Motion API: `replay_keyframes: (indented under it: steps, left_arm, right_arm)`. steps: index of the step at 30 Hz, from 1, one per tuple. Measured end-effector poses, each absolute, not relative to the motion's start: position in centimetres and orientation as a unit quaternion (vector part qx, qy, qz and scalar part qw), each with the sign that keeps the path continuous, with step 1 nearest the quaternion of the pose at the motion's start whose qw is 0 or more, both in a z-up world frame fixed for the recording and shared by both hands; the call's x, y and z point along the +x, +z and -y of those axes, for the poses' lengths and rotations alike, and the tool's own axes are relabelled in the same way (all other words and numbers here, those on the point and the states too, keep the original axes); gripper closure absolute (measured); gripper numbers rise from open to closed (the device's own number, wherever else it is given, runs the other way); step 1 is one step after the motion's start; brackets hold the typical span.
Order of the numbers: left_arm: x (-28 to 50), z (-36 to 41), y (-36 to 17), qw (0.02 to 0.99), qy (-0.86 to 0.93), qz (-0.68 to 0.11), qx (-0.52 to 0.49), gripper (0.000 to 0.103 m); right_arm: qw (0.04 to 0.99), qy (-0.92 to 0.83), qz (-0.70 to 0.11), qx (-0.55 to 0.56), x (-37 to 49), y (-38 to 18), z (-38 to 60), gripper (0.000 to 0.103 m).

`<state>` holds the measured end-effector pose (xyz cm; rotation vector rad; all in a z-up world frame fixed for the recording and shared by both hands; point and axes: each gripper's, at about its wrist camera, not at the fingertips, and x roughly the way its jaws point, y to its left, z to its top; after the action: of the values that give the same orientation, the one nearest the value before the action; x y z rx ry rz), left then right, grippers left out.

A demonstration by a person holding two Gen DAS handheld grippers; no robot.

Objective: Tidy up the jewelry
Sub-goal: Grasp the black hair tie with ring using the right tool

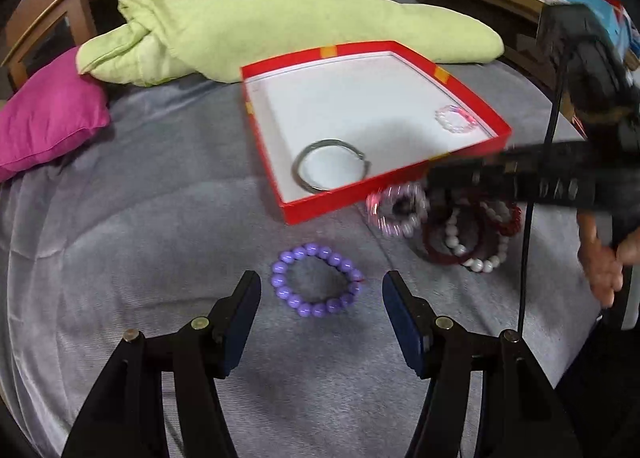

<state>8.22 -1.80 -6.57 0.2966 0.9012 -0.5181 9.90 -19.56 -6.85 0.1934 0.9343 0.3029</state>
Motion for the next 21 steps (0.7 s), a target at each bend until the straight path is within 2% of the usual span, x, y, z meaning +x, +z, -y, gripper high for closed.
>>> replay_keyframes:
  steps: [17, 21]
  left_arm:
    - [7.9, 7.0, -6.6, 0.841, -0.301, -0.43, 0.131, 0.038]
    - [8.2, 6.1, -6.2, 0.847, -0.295, -0.425, 0.122, 0.038]
  right_arm:
    - [0.853, 0.219, -0.413, 0.233, 9.3, -4.9, 22.6, 0.087]
    - [0.856, 0.256, -0.363, 0.265, 8.2, -3.1, 23.7, 0.087]
